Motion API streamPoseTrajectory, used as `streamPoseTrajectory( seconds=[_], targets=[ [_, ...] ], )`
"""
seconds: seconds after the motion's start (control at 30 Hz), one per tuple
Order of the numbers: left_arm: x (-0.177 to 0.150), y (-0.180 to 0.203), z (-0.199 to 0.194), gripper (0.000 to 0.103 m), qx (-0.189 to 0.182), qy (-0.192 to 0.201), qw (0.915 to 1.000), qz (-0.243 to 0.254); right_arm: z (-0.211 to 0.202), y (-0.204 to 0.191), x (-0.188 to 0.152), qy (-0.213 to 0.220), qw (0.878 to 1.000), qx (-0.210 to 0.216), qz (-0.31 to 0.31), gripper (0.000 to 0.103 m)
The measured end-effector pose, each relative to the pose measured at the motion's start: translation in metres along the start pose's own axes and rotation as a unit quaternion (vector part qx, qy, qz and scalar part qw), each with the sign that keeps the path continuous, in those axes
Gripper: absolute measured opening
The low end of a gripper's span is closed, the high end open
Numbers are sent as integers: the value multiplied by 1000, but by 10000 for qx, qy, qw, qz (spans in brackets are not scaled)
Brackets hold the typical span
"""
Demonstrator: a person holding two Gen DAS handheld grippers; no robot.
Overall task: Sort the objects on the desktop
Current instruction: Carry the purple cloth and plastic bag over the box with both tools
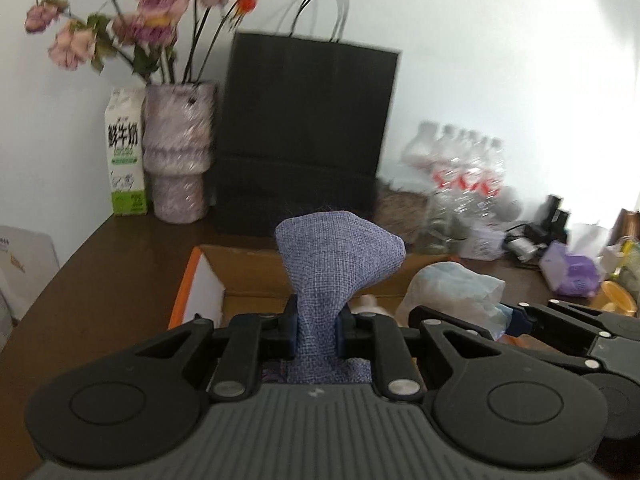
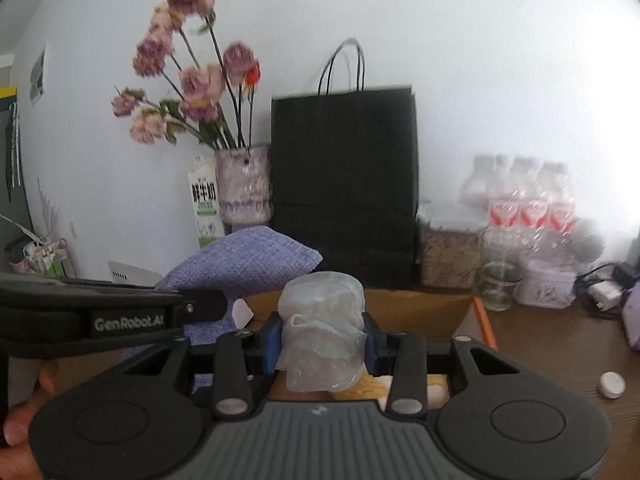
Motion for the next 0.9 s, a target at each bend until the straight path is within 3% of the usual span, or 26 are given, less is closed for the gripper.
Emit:
streamPoseTrajectory(
  seconds=[0.23,0.4,0.6,0.67,0.77,0.9],
  targets=[
    [-18,-27,51,17,130,-486,9987,-73,51,-5,-16,-453,9989,11,88,38],
    [-33,-31,64,17,99,-675,9976,-70,67,-6,-27,-591,9981,-134,-50,39],
    [-41,-24,70,20,341,-588,9973,264,70,-6,-32,-607,9978,-211,-191,42],
    [-41,-24,68,26,469,-528,9971,299,68,-5,-32,-601,9977,-252,-177,46],
    [-37,-26,61,43,609,-397,9970,274,63,1,-28,-542,9981,-283,-45,60],
    [-28,-28,48,84,931,-147,9950,341,50,6,-20,-390,9977,-549,-86,87]
  ],
)
Point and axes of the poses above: each gripper's, at about its wrist camera, not at the fingertips, and z roughly the way its jaws point, y to its right, x to its top, the point moved 4 cm from there along z, roughly the way its jaws point
